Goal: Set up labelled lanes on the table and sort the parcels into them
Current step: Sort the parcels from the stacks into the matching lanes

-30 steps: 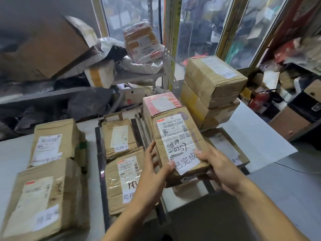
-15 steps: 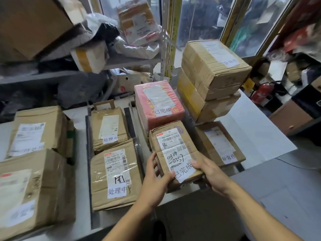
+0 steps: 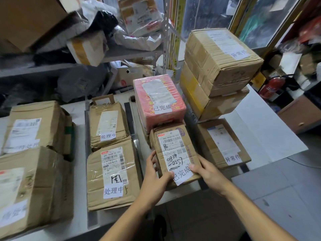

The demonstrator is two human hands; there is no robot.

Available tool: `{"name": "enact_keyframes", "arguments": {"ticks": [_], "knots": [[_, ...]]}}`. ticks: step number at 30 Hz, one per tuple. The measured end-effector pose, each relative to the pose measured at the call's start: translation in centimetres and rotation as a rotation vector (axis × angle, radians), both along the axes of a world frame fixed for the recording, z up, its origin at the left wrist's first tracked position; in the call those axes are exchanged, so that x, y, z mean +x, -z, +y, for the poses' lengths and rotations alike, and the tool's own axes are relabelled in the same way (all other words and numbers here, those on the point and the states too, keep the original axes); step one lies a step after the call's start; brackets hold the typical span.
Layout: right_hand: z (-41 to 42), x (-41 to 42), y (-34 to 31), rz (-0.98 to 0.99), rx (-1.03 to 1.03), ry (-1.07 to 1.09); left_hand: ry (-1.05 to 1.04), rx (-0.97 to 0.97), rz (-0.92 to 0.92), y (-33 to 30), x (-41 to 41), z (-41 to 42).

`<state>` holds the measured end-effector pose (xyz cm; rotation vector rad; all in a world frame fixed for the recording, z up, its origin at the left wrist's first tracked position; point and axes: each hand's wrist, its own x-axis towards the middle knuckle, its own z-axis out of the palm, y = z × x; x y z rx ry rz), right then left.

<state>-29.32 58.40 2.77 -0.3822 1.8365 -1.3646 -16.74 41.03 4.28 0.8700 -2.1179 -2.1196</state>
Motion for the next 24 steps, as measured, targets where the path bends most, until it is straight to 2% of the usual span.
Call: {"name": "enact_keyframes", "arguments": {"ticks": [12, 24], "knots": [[-0.6, -0.1, -0.5, -0.007, -0.04, 0.068, -0.051, -0.035, -0.003, 0.3, -0.1, -0.6], [-0.8, -0.3, -2.3, 0.097, -0.001, 0.107, -0.044, -0.131, 0.005, 0.0, -0.4, -1.6]]}}
